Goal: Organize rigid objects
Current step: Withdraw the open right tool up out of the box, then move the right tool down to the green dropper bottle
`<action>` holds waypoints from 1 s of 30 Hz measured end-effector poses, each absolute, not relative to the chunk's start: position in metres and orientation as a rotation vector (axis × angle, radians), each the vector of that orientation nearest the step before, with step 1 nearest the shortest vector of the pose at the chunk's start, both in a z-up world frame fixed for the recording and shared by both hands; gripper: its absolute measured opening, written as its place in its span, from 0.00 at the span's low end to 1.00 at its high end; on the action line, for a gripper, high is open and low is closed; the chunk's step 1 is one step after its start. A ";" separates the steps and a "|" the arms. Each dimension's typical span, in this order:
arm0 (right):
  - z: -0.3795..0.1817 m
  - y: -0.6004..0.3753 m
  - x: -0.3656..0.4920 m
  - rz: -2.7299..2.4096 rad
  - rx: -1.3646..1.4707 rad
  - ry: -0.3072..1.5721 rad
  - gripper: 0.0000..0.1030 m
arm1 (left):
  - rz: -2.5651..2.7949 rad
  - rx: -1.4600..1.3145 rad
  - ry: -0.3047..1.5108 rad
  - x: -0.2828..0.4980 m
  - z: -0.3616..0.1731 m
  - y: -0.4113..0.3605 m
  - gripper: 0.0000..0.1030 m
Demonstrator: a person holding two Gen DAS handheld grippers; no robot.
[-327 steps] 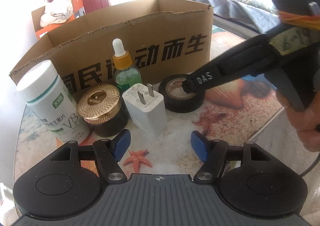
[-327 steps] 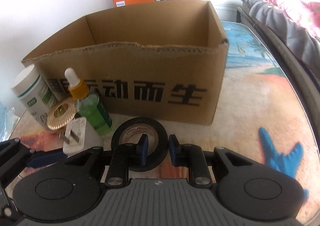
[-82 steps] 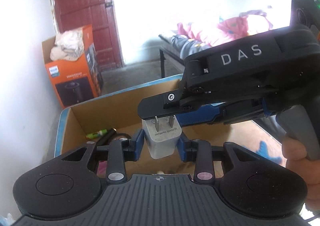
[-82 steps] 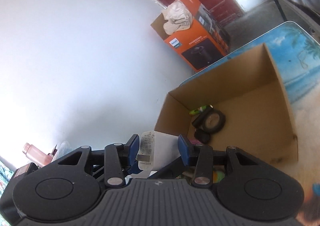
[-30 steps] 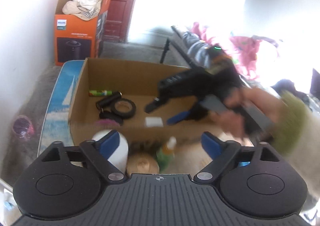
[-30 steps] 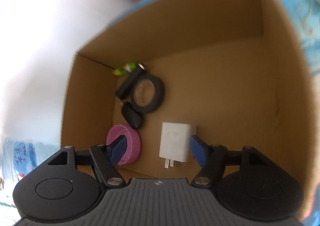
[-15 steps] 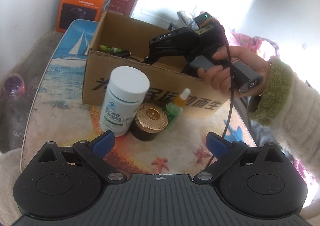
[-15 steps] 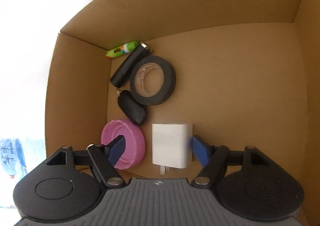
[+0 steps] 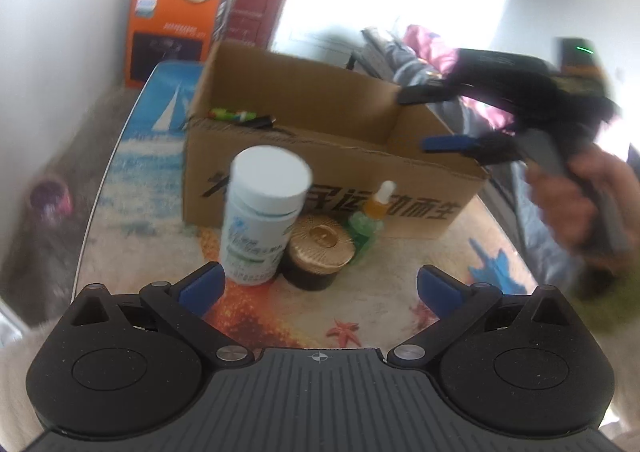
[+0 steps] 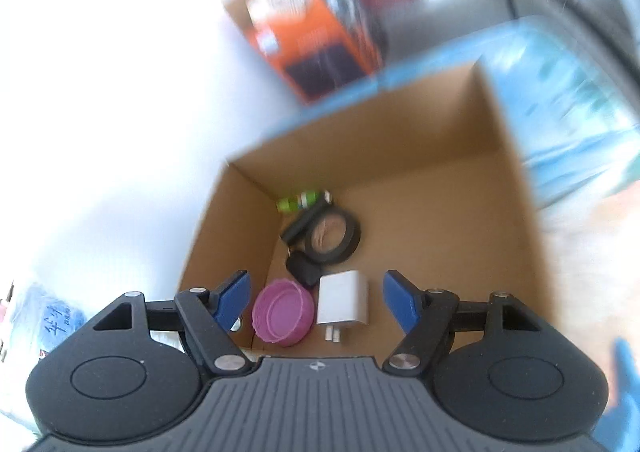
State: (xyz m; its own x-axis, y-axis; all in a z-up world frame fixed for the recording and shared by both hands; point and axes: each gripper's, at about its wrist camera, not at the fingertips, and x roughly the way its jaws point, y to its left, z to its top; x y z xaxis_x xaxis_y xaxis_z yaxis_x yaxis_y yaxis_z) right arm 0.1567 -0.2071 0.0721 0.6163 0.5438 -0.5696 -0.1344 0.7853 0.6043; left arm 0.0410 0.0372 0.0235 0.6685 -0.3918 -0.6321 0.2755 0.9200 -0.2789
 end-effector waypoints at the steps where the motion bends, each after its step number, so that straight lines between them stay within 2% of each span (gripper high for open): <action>1: 0.075 -0.215 0.135 0.404 0.548 0.763 0.79 | -0.392 -0.154 0.736 0.040 0.025 0.033 1.00; 5: 0.061 -0.232 0.065 0.326 0.541 0.632 0.81 | -0.515 -0.197 0.733 0.042 0.023 0.020 1.00; 10: 0.047 -0.248 0.030 0.292 0.535 0.628 0.80 | -0.563 -0.182 0.710 0.047 0.014 -0.002 1.00; 18: 0.034 -0.210 0.055 0.404 0.513 0.613 0.62 | -0.402 0.084 0.635 0.053 -0.005 -0.050 0.98; 21: 0.029 -0.193 0.070 0.431 0.490 0.626 0.59 | -0.378 0.122 0.621 0.057 -0.009 -0.054 0.89; 23: 0.028 -0.184 0.078 0.438 0.473 0.634 0.59 | -0.359 0.150 0.626 0.061 -0.012 -0.058 0.69; 24: 0.028 -0.179 0.080 0.442 0.461 0.634 0.58 | -0.350 0.166 0.632 0.063 -0.013 -0.060 0.65; 28: 0.030 -0.165 0.090 0.470 0.410 0.635 0.54 | -0.351 0.167 0.629 0.070 -0.016 -0.064 0.59; 30: 0.030 -0.160 0.092 0.476 0.387 0.639 0.47 | -0.346 0.155 0.634 0.072 -0.016 -0.062 0.56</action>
